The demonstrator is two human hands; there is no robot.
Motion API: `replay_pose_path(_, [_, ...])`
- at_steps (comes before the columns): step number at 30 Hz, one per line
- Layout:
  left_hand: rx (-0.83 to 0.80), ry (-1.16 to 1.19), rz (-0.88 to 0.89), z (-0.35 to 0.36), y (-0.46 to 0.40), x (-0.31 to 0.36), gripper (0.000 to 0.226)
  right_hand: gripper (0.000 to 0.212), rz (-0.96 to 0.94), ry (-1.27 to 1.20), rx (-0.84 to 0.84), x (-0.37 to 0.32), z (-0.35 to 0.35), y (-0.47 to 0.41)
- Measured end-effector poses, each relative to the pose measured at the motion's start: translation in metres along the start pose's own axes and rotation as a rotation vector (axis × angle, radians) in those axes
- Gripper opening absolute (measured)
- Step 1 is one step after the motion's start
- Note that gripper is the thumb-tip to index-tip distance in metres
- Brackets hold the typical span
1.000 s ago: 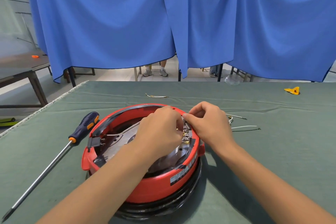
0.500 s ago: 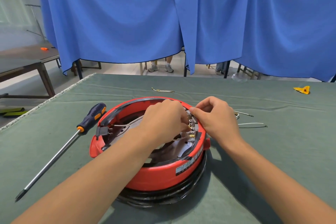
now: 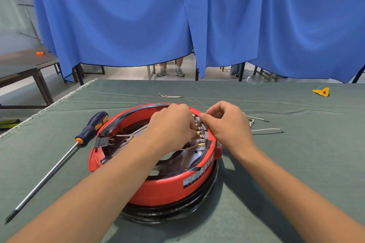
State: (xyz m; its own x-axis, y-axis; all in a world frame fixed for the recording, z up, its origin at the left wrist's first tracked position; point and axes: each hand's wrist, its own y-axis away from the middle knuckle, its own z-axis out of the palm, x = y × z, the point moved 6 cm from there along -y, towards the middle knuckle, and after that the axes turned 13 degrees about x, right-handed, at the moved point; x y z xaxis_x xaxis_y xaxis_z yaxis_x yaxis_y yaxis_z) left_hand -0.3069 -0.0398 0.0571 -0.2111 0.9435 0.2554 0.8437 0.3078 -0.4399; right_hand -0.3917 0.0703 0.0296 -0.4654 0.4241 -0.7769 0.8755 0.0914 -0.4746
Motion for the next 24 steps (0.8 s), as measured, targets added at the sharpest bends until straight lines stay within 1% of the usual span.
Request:
replay_pose_path(9, [0.002, 0.021, 0.007, 0.0021, 0.0003, 0.0005, 0.009, 0.019, -0.001, 0.006, 0.007, 0.0000, -0.0011, -0.0003])
replay_pose_path(17, [-0.058, 0.144, 0.014, 0.0059, 0.0036, -0.0044, 0.011, 0.018, -0.003, -0.011, 0.003, -0.0004, -0.0012, 0.0002])
replay_pose_path(24, [-0.007, 0.117, -0.031, 0.0028, 0.0027, -0.0049, 0.007, 0.018, -0.002, -0.021, 0.005, -0.0007, -0.0006, 0.0006])
